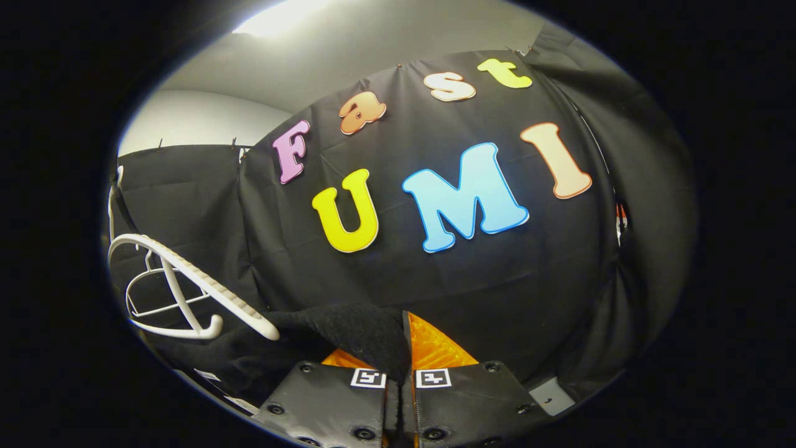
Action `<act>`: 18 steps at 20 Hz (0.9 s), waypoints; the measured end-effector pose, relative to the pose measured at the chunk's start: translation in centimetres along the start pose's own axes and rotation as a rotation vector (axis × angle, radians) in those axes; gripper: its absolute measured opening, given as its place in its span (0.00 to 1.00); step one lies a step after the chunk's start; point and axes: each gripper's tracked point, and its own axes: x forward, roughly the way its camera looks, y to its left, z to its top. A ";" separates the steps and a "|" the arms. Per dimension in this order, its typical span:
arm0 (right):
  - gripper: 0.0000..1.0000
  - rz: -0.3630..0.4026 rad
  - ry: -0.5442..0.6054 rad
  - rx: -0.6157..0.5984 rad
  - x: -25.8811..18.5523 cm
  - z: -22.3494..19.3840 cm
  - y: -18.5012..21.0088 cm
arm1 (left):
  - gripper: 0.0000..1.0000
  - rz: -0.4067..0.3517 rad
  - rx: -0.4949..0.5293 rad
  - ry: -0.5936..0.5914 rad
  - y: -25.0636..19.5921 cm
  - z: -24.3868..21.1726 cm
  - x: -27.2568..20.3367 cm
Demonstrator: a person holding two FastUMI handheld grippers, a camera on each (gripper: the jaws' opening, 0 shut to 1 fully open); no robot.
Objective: Grasp the clothes on the hanger with both hands and then place them into the laundry hamper below.
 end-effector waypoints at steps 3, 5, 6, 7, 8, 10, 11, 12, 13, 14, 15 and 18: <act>0.07 -0.046 0.028 0.011 -0.8 -0.7 -1.4 | 0.01 -0.038 0.008 0.021 -0.9 -0.9 -0.3; 0.07 -0.081 0.042 -0.006 -2.1 -1.4 -2.3 | 0.01 -0.069 0.011 0.040 -1.3 -1.9 -0.6; 0.07 -0.099 0.048 -0.012 -2.9 -1.6 -2.6 | 0.00 -0.082 0.031 0.051 -1.5 -2.6 -0.7; 0.07 -0.120 0.049 -0.017 -3.9 -1.9 -3.0 | 0.01 -0.097 0.054 0.065 -1.4 -3.3 -0.7; 0.07 -0.142 0.052 -0.021 -4.9 -2.2 -3.2 | 0.01 -0.117 0.072 0.080 -1.3 -4.0 -0.6; 0.07 -0.182 0.067 -0.033 -6.8 -3.3 -3.4 | 0.00 -0.158 0.084 0.109 -1.5 -5.4 -0.7; 0.07 -0.204 0.082 -0.050 -7.7 -3.9 -3.6 | 0.00 -0.176 0.070 0.115 -1.3 -6.0 -0.8; 0.07 -0.233 0.099 -0.068 -8.8 -4.6 -4.0 | 0.00 -0.199 0.052 0.125 -1.0 -6.6 -1.1; 0.07 -0.255 0.115 -0.078 -9.9 -5.3 -4.2 | 0.01 -0.214 0.040 0.138 -0.5 -7.3 -1.1; 0.07 -0.274 0.125 -0.082 -11.0 -5.7 -4.3 | 0.00 -0.227 0.031 0.150 0.1 -8.1 -1.2; 0.07 -0.291 0.132 -0.089 -12.1 -6.0 -4.3 | 0.00 -0.243 0.022 0.164 0.4 -9.0 -1.2; 0.07 -0.334 0.143 -0.110 -15.0 -7.0 -4.0 | 0.00 -0.300 0.024 0.202 0.6 -11.1 -1.1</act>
